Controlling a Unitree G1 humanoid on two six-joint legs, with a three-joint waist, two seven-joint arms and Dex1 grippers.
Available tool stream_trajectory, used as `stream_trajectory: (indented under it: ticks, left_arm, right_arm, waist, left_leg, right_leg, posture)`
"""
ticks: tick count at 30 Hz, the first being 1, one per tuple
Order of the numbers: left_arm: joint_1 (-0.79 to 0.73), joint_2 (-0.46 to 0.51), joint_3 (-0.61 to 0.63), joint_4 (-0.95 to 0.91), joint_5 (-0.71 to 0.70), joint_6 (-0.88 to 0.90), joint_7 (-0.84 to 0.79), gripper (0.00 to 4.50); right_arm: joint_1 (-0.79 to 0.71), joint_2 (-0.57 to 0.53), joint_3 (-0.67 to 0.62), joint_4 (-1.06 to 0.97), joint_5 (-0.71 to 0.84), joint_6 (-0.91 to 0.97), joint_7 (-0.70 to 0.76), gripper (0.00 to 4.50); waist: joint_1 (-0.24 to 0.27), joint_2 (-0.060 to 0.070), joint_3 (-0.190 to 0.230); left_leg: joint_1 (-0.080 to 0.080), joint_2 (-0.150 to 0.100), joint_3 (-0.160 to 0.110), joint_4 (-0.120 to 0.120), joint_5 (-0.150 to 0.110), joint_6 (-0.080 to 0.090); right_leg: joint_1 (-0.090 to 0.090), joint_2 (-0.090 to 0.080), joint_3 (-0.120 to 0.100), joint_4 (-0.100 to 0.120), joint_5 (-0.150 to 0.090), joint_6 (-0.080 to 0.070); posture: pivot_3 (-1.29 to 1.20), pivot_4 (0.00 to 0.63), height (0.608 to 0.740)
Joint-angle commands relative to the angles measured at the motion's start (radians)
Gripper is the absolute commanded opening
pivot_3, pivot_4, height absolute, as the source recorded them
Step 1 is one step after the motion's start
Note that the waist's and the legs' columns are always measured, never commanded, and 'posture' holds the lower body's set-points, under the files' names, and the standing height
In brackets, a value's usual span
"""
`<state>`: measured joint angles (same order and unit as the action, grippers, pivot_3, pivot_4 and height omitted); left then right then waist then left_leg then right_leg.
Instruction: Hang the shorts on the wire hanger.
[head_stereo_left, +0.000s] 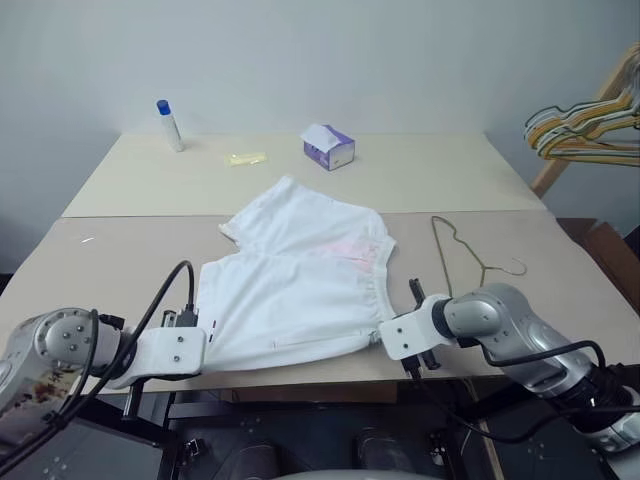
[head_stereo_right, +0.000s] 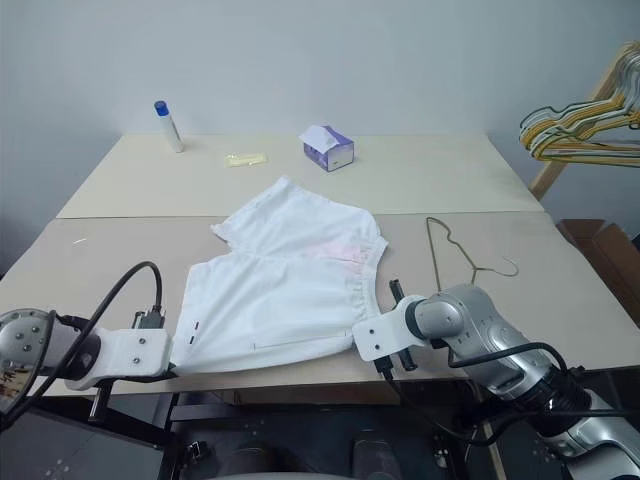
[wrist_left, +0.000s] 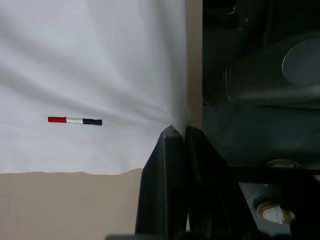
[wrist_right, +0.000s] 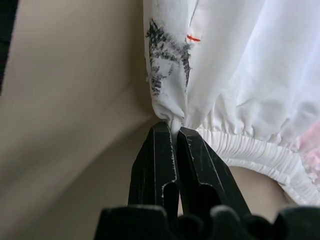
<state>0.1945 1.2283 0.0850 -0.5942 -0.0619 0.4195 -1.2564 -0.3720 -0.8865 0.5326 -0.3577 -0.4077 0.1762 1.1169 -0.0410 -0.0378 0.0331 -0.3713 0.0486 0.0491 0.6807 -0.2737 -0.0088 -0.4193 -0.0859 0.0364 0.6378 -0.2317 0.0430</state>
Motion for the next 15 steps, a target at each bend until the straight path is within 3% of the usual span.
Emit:
stream_trajectory:
  ticks: [1,6,11,13,15]
  left_arm:
    - [-0.017,0.002,0.005,0.005,-0.010,-0.035,0.003,0.67]
    - [-0.022,0.006,0.056,0.045,-0.064,-0.072,-0.032,2.36]
    - [-0.038,-0.028,0.205,0.082,-0.187,-0.080,-0.074,3.99]
    - [-0.100,-0.099,0.237,0.096,-0.275,-0.091,-0.044,4.48]
    - [-0.178,-0.171,0.229,0.107,-0.335,-0.078,0.005,4.48]
  right_arm:
    - [-0.001,-0.023,-0.052,-0.018,-0.002,-0.011,0.015,0.89]
    - [0.009,-0.023,-0.128,-0.080,0.117,0.036,0.069,2.72]
    - [0.043,-0.055,-0.296,-0.158,0.285,0.226,0.120,4.47]
    - [0.019,-0.009,-0.368,-0.144,0.316,0.364,0.054,4.50]
    - [-0.006,0.021,-0.411,-0.109,0.330,0.481,0.004,4.50]
  waist:
    - [0.000,0.000,0.000]
    - [-0.001,0.000,0.000]
    - [0.000,0.000,0.000]
    - [0.001,0.000,0.000]
    - [0.001,0.000,0.000]
  left_leg:
    - [0.000,0.000,0.000,0.000,0.000,0.000]
    - [0.001,0.000,0.000,0.000,0.000,0.000]
    - [0.001,0.000,0.000,0.000,0.000,0.000]
    - [0.002,0.000,0.000,0.000,0.000,0.000]
    - [0.003,0.000,0.000,0.000,0.000,0.000]
  right_leg:
    - [0.000,0.000,0.000,0.000,0.000,0.000]
    - [0.000,0.000,0.000,0.002,-0.001,-0.001]
    - [0.000,0.000,0.000,0.002,-0.001,-0.001]
    - [0.001,0.000,0.000,0.003,-0.001,-0.001]
    - [0.002,0.000,0.000,0.003,-0.001,-0.001]
  posture:
    - [-0.02,0.000,0.740]
    - [-0.02,0.000,0.740]
    - [-0.03,0.000,0.740]
    - [-0.03,0.000,0.740]
    - [-0.03,0.000,0.740]
